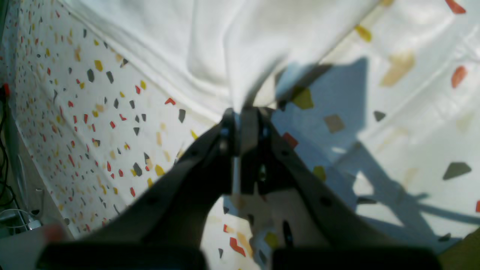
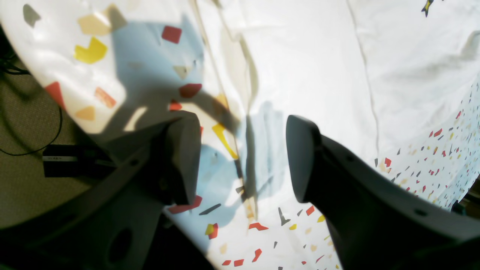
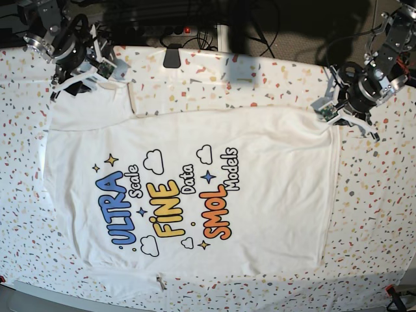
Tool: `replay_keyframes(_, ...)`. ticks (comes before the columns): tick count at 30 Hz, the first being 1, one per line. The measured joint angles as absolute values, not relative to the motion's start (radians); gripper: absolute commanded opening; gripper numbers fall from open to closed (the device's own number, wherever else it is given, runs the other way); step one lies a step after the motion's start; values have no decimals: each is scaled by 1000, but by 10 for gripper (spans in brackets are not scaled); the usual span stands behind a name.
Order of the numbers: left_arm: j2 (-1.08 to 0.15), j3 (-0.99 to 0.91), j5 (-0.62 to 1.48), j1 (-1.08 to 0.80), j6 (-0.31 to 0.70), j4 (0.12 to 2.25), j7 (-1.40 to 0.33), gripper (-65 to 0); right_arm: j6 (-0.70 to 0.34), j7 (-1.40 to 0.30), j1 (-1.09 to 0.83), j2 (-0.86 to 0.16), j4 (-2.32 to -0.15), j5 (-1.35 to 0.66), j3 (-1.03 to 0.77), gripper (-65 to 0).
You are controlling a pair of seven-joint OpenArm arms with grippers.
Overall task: Fold the T-shirt properly
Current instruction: 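Pinch the shoulder edge of the shirt with both grippers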
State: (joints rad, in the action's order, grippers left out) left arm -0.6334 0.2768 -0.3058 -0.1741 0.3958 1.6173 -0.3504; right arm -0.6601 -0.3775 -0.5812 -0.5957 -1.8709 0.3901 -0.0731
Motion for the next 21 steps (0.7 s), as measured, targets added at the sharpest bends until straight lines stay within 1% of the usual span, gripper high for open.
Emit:
replay_keyframes(4,-633,277,-306,-174,396,1617,-350,-650,-651,-374,-579,-596,-1871,445,-73,-288)
replay_keyframes(8,-633,277,-306,-174,396,1617,-350,-650,-648,-374,-570,-596,-1871,446,-73,-288)
replay_keyframes(11,-633,277,-306,-174,396,1617,-350,-650,-647,-372,-556,-595,-1849,442,-73,-288)
replay_keyframes(15,-633,277,-306,-174,396,1617,-350,-650,-640,-355,-523,-596,-1789,367,-74,-288)
replay_keyframes(21,-633,277,-306,-174,396,1617,-350,-650,-636,-345,-490,-596,-1749,376,-76,-288)
